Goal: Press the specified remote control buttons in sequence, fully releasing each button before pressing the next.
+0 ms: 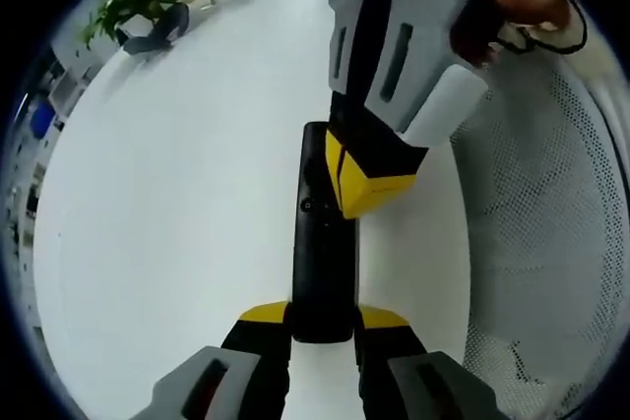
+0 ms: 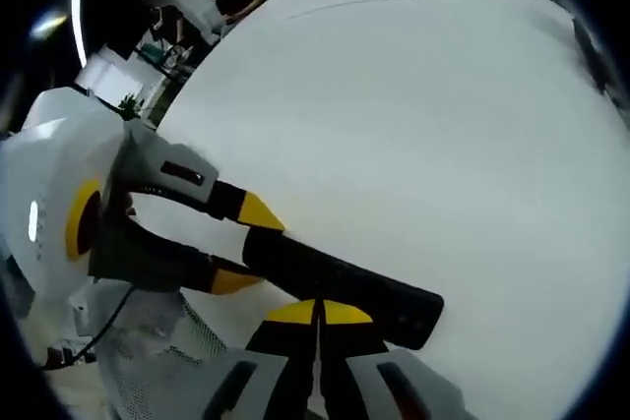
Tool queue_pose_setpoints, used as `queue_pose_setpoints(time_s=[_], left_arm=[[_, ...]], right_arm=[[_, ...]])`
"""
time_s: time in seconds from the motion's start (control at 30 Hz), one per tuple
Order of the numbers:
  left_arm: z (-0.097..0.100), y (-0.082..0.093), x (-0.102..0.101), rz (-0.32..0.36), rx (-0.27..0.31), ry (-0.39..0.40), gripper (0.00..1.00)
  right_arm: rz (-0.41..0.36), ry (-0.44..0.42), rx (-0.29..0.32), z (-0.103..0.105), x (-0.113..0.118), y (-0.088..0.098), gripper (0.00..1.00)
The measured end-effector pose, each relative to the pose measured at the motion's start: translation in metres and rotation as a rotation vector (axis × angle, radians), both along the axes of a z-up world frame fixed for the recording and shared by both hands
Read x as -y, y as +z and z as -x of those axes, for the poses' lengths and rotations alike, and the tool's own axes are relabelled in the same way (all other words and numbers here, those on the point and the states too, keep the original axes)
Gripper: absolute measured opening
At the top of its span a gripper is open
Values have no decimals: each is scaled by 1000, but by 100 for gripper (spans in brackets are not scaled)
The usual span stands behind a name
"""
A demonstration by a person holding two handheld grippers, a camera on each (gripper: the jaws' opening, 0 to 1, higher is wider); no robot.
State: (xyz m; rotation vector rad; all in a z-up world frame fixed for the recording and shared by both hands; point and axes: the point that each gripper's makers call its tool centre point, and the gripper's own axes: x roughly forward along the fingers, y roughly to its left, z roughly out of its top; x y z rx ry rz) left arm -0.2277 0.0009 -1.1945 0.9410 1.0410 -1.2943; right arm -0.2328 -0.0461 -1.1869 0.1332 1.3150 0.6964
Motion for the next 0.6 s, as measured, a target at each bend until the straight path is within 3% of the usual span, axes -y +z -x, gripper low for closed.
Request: queue_pose_setpoints(time_s=[0.27,0.6], left_arm=[[0,0,0,-13,6,25,23],[-2,1,1,34,-10,95,23]], right_arm=[[-51,-48,-63,4,3,0,0],[-100,-63,21,-13,-5,10,0]])
